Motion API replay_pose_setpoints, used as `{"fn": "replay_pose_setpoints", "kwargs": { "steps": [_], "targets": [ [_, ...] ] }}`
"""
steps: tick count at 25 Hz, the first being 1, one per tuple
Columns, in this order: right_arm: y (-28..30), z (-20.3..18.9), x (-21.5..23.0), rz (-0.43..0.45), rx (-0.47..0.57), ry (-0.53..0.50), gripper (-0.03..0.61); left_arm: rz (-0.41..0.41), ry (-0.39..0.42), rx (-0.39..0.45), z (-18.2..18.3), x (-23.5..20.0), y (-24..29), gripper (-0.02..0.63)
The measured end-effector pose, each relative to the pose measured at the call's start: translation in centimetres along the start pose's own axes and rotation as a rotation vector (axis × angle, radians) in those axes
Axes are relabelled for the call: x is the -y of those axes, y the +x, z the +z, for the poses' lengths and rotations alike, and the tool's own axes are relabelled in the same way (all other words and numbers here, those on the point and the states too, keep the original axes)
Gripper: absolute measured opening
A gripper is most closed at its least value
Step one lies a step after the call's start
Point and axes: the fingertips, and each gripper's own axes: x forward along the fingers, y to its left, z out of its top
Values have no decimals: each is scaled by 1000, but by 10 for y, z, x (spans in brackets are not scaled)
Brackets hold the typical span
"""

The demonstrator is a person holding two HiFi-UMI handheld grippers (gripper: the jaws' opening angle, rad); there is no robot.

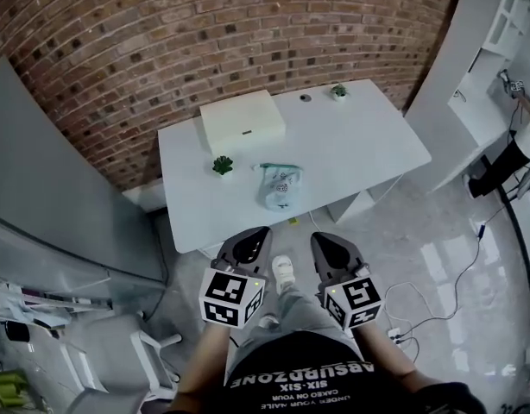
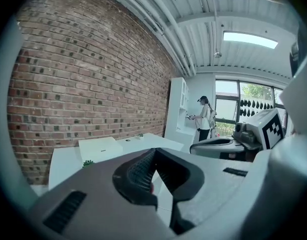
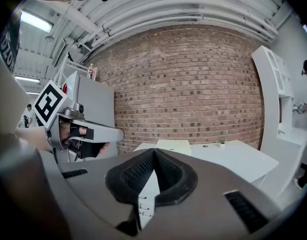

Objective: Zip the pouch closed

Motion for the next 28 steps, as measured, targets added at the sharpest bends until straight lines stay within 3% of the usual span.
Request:
{"fn": "replay_pose_setpoints", "kwargs": {
  "steps": [8, 11, 15, 28],
  "targets": [
    [51, 13, 30, 29, -8, -16, 5, -16, -8, -17, 9, -32, 42, 6],
    [71, 15, 40, 39, -19, -8, 59, -6, -23, -4, 14, -48, 56, 11],
    [92, 17, 54, 43, -34, -1, 82, 0, -16, -20, 19, -65, 74, 104],
    [154, 23, 96, 60, -63, -9, 96, 21, 17, -104, 19, -117, 128, 132]
  ]
}}
